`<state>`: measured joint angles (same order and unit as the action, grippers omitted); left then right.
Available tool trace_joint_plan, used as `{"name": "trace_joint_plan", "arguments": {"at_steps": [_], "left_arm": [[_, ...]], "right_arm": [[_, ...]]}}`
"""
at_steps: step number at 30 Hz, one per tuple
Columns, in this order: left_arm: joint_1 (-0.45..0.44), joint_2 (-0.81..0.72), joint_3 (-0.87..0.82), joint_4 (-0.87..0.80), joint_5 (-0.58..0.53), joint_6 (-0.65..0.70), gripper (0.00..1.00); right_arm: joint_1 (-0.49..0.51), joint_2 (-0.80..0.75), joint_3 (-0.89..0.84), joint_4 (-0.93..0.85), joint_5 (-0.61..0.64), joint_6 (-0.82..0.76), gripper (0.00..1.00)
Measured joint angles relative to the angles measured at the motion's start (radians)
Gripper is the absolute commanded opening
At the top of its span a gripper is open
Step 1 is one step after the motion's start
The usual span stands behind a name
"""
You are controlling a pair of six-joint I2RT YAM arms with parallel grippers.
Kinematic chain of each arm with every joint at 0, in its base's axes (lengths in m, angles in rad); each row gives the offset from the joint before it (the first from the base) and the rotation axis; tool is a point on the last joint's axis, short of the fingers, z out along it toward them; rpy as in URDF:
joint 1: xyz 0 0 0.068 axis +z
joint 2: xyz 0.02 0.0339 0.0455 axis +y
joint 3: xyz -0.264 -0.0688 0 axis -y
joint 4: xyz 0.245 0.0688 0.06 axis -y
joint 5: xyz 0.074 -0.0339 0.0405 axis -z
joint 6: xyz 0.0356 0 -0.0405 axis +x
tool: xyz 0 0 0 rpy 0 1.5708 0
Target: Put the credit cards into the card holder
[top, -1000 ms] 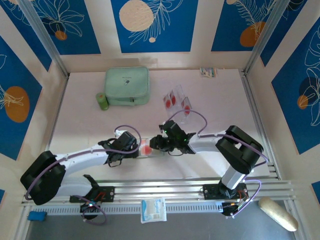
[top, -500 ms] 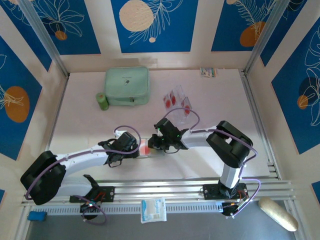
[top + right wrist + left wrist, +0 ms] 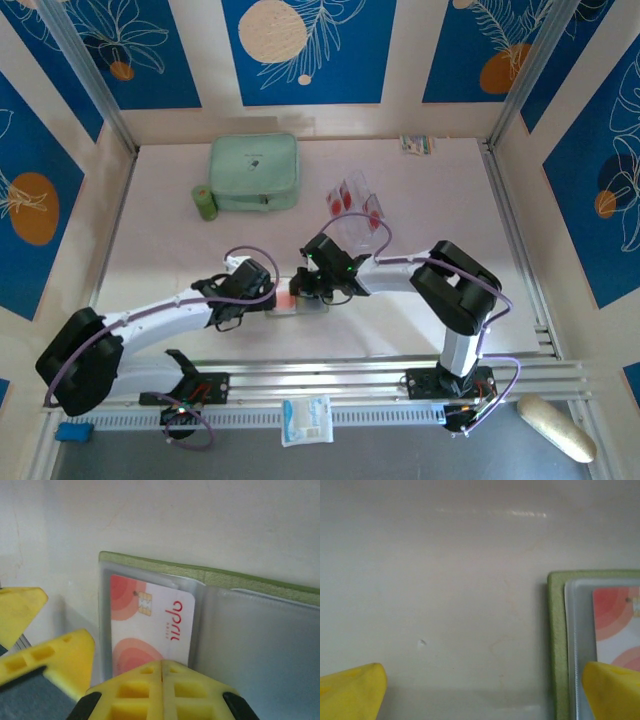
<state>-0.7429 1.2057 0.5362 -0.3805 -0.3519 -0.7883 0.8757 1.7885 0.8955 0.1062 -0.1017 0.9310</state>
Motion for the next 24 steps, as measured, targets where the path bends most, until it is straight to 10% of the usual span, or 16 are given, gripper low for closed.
{"name": "trace_joint_plan", "arguments": {"at_steps": [24], "left_arm": [[0.071,0.089,-0.006,-0.017,0.019,-0.009,1.00]], "right_arm": [[0.006,0.030,0.036,-0.071,0.026,-0.031,0.01]]}}
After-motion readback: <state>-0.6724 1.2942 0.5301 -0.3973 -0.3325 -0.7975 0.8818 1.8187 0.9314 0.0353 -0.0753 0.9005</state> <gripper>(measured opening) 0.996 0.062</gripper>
